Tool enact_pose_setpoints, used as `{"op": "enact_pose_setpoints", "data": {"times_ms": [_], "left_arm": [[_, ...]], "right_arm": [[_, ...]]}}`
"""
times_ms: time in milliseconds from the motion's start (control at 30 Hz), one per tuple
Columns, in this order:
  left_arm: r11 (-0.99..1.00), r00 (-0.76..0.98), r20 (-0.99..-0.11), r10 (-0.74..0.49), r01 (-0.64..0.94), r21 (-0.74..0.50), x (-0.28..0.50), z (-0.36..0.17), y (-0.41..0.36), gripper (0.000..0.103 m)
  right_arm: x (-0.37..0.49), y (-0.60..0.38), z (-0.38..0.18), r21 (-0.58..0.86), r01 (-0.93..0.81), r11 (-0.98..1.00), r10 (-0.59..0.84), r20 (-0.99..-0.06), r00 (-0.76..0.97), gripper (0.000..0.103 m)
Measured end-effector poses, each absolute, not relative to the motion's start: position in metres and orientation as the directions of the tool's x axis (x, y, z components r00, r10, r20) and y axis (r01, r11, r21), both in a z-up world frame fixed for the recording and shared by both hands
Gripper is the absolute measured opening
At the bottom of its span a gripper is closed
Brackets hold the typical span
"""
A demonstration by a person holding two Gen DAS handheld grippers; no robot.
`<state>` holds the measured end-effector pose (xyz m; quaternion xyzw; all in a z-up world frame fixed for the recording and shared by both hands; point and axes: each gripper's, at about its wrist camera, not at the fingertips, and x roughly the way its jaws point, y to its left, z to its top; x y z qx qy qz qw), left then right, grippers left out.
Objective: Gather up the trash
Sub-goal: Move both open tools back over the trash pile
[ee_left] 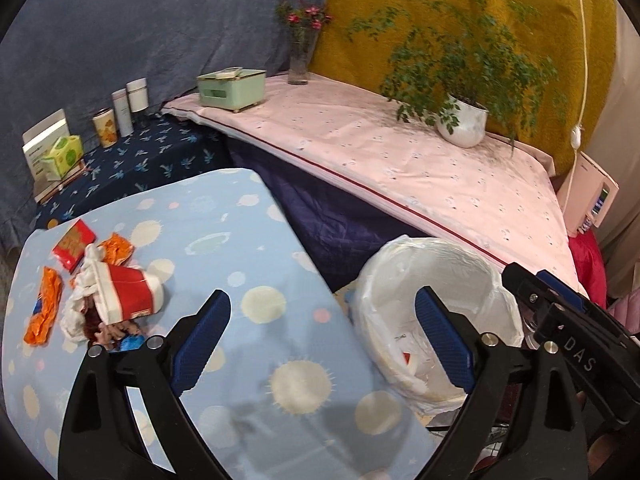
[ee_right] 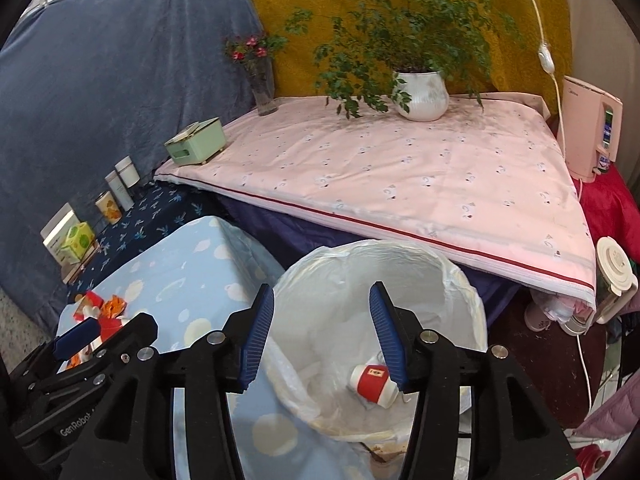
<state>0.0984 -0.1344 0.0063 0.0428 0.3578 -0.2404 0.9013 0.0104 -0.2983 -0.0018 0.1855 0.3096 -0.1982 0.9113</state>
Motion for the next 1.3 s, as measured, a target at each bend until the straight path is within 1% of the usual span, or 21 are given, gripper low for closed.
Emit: {"op": "enact_pose_setpoints", "data": {"times_ms": [400,767,967,1167,1300], "left_arm": [[0.94,0.665,-0.683,-0.303,0.325,-0.1,0.114,-0.008,-0.057,0.089],[0.982,0.653,-0.736,-0.179,0.164,-0.094,0.132,-0.04,0.02,0.089],[0.988,0.634,-0.758,-0.152,0.121,-0.097,0.139,-0.055,0.044,0.089],[0.988,0.589,-0.794,-0.151,0.076,-0.132,0.149,-0.074,0.062,0.089],[0.989,0.578,-0.803,-0.148,0.073,-0.13,0.153,-0.083,0.067,0.089]], "right_arm": [[0.039,-0.234,-0.004,0.187,0.357,0.915,-0.157,-0.651,0.743,0.049],[0.063,-0.177,-0.015,0.171,0.258,0.951,-0.076,-0.678,0.731,0.049],[0.073,-0.153,-0.022,0.16,0.218,0.963,-0.048,-0.691,0.721,0.049],[0.081,-0.136,-0.029,0.15,0.193,0.97,-0.032,-0.706,0.708,0.049],[0.086,-0.127,-0.034,0.142,0.181,0.973,-0.026,-0.715,0.698,0.049]]}}
